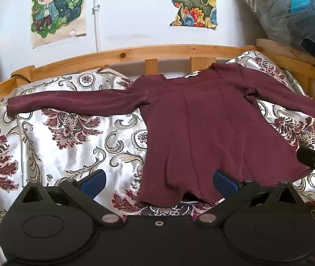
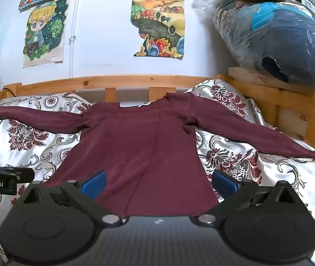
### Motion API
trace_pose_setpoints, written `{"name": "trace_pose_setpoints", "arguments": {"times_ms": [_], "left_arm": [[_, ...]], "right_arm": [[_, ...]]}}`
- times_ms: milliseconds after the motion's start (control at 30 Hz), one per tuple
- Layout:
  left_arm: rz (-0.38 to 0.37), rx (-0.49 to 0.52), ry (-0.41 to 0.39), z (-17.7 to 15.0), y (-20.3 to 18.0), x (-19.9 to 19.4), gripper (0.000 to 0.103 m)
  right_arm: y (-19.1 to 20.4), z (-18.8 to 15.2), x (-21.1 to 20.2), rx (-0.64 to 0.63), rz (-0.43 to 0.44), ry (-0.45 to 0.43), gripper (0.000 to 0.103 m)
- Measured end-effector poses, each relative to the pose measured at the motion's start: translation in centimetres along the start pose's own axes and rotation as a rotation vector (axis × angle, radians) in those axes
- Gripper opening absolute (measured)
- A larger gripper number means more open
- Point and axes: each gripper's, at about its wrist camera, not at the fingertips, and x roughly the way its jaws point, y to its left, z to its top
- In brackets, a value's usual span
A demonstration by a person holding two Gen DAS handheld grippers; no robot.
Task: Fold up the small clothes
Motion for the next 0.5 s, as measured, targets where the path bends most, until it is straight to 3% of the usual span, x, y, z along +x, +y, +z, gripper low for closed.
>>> {"name": "trace_pose_setpoints", "arguments": {"times_ms": [500], "left_arm": [[-0.006,0.001,0.004,-1.0,0.2,0.1,0.102]], "right_arm": [[0.0,-0.1,0.0,0.001,0.000,0.007,0.103]]}}
